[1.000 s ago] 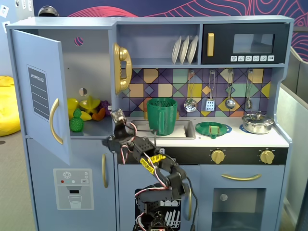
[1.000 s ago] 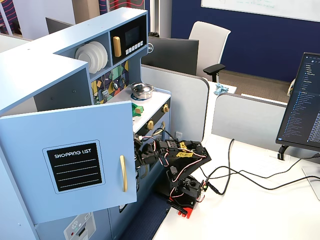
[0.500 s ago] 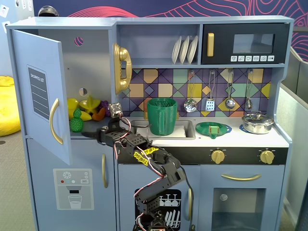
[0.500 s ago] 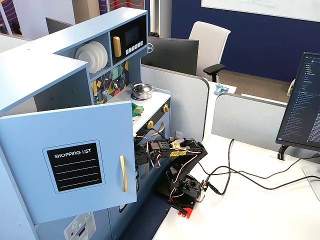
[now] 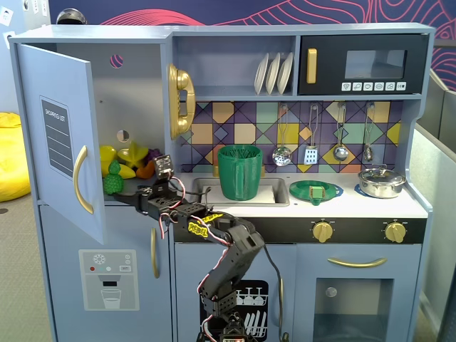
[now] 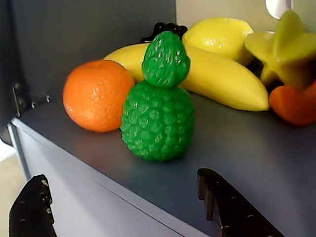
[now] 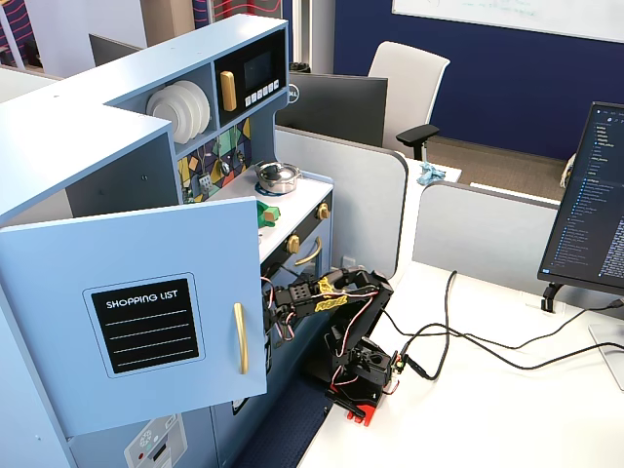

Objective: Pick up the green pineapple from the left cabinet and place it in the green recipient

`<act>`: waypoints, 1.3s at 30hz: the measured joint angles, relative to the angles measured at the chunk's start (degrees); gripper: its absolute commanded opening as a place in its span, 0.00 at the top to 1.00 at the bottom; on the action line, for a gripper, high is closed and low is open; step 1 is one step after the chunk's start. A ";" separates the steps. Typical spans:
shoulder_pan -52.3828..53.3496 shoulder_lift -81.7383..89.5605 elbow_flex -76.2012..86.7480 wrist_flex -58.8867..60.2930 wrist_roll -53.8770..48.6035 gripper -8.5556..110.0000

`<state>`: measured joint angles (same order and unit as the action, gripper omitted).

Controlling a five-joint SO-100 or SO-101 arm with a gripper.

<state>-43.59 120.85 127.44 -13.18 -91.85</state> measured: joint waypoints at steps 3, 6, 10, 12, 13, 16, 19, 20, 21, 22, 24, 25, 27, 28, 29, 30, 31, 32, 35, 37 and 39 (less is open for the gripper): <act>0.00 -3.08 -0.88 -3.08 -1.67 0.65; 0.00 -5.63 -2.11 -4.83 -3.08 0.65; 0.00 -8.61 -4.13 -5.45 -4.39 0.66; 0.00 -10.11 -5.54 -5.62 -4.57 0.66; 0.00 -10.99 -6.33 -5.62 -4.57 0.66; 0.00 -13.54 -8.53 -5.62 -4.57 0.66; 0.00 -16.26 -10.99 -6.15 -4.57 0.66; 0.00 -17.31 -11.87 -6.15 -4.57 0.66; 0.09 -18.19 -12.83 -6.15 -4.57 0.66; 0.09 -19.16 -13.71 -6.15 -4.57 0.66; 0.18 -20.74 -15.47 -6.15 -4.57 0.66; 0.26 -21.62 -16.35 -6.15 -4.57 0.66; 0.26 -23.29 -18.28 -6.15 -4.92 0.66; 0.26 -24.17 -19.25 -6.15 -5.10 0.66; 0.26 -25.14 -20.21 -6.15 -5.10 0.66; 0.26 -26.02 -21.09 -6.15 -5.27 0.66; 0.26 -26.98 -22.06 -6.15 -5.45 0.66; 0.26 -27.86 -22.85 -6.15 -5.71 0.67; 0.35 -30.41 -25.22 -6.15 -6.50 0.67; 0.62 -32.26 -26.98 -6.15 -6.86 0.67; 0.62 -34.10 -29.09 -6.15 -7.03 0.67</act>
<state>-42.98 86.75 98.35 -19.34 -98.88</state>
